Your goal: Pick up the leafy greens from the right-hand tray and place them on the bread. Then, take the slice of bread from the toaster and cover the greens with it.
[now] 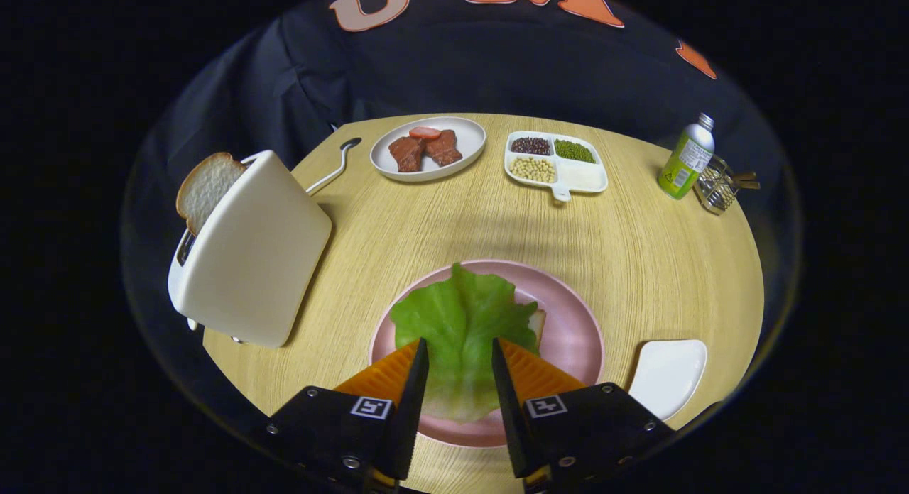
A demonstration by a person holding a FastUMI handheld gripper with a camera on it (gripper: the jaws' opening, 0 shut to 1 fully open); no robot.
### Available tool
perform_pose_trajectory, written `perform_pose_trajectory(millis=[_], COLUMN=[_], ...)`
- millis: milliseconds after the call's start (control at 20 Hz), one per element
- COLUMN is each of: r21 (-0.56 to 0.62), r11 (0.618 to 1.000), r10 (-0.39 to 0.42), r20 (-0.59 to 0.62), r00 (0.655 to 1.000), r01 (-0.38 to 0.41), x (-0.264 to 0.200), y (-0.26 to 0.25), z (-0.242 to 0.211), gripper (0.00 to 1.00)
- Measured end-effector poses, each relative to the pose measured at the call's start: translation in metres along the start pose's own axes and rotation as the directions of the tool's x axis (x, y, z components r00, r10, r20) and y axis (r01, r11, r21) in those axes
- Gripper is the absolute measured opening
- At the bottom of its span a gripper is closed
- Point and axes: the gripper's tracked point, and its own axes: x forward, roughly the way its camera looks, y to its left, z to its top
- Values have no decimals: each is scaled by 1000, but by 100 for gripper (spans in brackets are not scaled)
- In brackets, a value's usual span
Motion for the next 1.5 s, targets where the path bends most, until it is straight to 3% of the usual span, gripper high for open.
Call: perform_pose_trajectory(millis=[300,500,700,950,1500], r21=[21,19,-12,-67,-83], r11=[999,994,991,981,963], r10=[34,105,133,187,259], r20=[51,103,121,126,49], r00=[998,989,984,974,965], r01=[-35,-108,-133,-180,-254], x=[-27,-62,-87,-106,-72], y=[13,45,81,145,246], z=[31,63,91,124,149], gripper=[76,83,91,94,94])
